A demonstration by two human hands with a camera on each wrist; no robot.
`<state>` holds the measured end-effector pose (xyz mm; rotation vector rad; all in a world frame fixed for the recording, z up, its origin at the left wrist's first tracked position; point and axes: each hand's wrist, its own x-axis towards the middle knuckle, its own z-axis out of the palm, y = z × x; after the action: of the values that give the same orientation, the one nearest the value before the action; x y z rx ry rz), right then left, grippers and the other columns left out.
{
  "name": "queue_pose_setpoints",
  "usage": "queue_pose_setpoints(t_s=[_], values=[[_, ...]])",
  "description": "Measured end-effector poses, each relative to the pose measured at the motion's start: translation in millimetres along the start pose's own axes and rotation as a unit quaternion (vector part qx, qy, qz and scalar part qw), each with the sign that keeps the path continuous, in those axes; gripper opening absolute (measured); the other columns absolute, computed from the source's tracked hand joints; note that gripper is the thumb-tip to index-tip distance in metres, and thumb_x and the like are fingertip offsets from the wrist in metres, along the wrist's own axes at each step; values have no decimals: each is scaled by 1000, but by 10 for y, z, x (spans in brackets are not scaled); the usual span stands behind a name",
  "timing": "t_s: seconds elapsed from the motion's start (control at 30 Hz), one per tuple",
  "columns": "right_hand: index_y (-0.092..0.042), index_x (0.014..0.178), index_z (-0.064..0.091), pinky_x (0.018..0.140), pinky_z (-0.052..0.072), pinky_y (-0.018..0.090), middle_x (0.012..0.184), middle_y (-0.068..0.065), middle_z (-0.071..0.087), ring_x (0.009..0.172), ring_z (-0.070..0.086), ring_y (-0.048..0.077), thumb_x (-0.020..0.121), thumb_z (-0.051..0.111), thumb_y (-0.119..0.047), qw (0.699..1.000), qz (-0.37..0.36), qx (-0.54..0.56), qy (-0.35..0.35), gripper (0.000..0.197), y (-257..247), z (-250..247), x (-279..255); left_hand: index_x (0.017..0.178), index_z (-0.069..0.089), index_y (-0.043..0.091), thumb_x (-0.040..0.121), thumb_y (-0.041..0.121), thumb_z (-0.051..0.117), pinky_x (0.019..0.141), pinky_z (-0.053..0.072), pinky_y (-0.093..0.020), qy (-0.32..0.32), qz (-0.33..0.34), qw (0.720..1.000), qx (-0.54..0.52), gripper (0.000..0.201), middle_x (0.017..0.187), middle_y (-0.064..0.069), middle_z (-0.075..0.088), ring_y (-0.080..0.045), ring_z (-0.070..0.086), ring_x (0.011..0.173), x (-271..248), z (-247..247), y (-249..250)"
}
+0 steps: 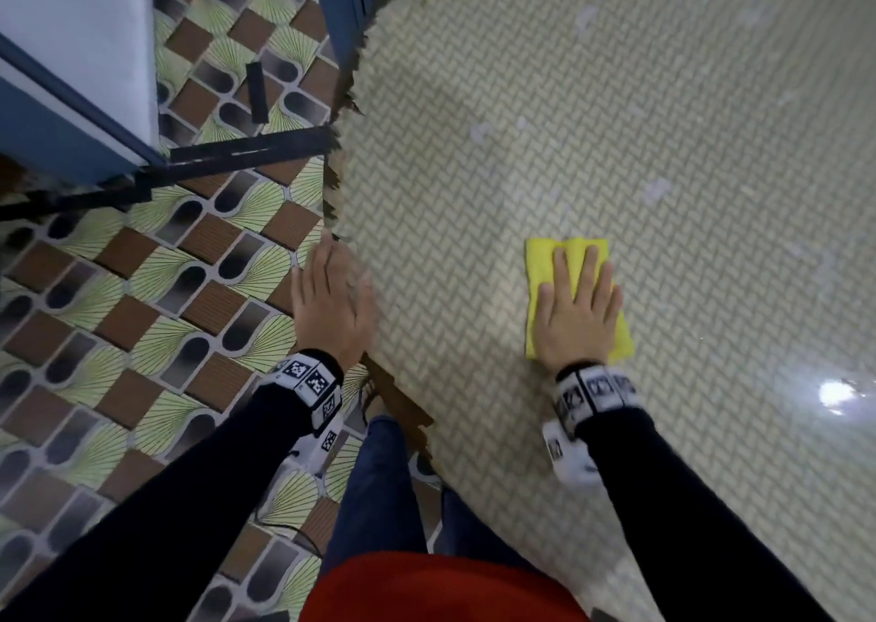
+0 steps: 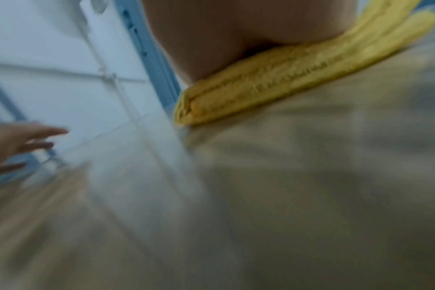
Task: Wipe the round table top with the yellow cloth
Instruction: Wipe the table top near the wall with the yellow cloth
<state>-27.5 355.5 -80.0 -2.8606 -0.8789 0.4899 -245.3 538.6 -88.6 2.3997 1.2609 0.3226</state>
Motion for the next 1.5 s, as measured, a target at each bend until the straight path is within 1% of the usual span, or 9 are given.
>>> queue_pose_setpoints(t_s=[0.17, 0.37, 0.5, 0.67, 0.8, 1.0, 1.13, 1.33, 1.5], values=[[-31, 153, -2, 117, -11, 47, 161, 6, -12, 147, -11, 28, 103, 14, -45, 999, -25, -3, -20, 54, -921, 58, 593, 147, 31, 1, 96, 40, 29, 116, 22, -52, 0, 39, 999, 6, 64, 157, -13, 26, -30, 22, 145, 677, -9, -243], [-25, 153, 18, 119, 6, 47, 161, 6, 9, 148, 7, 28, 103, 19, -39, 973, -224, -38, -38, 52, -1013, 312, -248, 146, 32, 3, 96, 38, 33, 119, 17, -45, -2, 103, 994, 26, 61, 157, -12, 28, -28, 23, 145, 1203, 67, -278], [-30, 152, 21, 118, 8, 48, 160, 2, 13, 147, 11, 26, 102, 18, -42, 995, -87, -36, -17, 52, -502, 162, -312, 148, 30, 5, 97, 42, 27, 119, 13, -47, -27, 107, 994, 23, 63, 158, -11, 25, -29, 21, 146, 1417, 98, -233], [-36, 152, -1, 118, -8, 47, 161, 1, -12, 147, -12, 24, 102, 10, -48, 993, 118, 12, 0, 53, -654, -70, 660, 150, 28, 7, 96, 43, 23, 119, 14, -48, -42, 116, 992, 27, 65, 159, -10, 22, -26, 18, 147, 1633, 137, -246], [-35, 152, -1, 118, -10, 46, 161, 2, -12, 147, -11, 26, 103, 15, -45, 999, 25, 8, -18, 52, -1271, -2, 1049, 151, 21, 5, 97, 42, 24, 121, 10, -44, -43, 123, 991, 10, 67, 160, -10, 18, -26, 12, 149, 1655, 185, -269], [-25, 152, 24, 118, 11, 49, 160, 6, 16, 147, 12, 29, 103, 20, -39, 985, -167, -29, -10, 51, -1411, 329, 59, 146, 31, -3, 98, 38, 28, 119, 19, -48, -20, 152, 988, 13, 63, 156, -17, 27, -33, 19, 146, 1662, 223, -297], [-29, 153, 16, 118, 6, 49, 161, 2, 8, 148, 8, 25, 102, 15, -42, 995, -77, -62, -14, 53, -898, 246, -183, 147, 29, -3, 98, 37, 27, 119, 18, -48, -25, 155, 987, 19, 63, 157, -17, 26, -33, 17, 146, 1668, 226, -298], [-35, 153, 5, 116, -9, 51, 161, 2, -9, 148, -10, 24, 102, 14, -47, 991, 131, 8, 20, 53, -756, -27, 671, 149, 26, 1, 97, 39, 31, 118, 19, -50, -34, 150, 988, 15, 65, 158, -14, 24, -32, 15, 147, 1664, 221, -301], [-42, 150, -6, 114, -14, 55, 159, 2, -18, 146, -16, 25, 102, 12, -48, 999, 21, -23, -33, 51, -1212, -18, 1006, 149, 29, 4, 96, 42, 32, 118, 19, -48, -33, 136, 990, 29, 66, 157, -11, 27, -31, 17, 147, 1649, 231, -297]])
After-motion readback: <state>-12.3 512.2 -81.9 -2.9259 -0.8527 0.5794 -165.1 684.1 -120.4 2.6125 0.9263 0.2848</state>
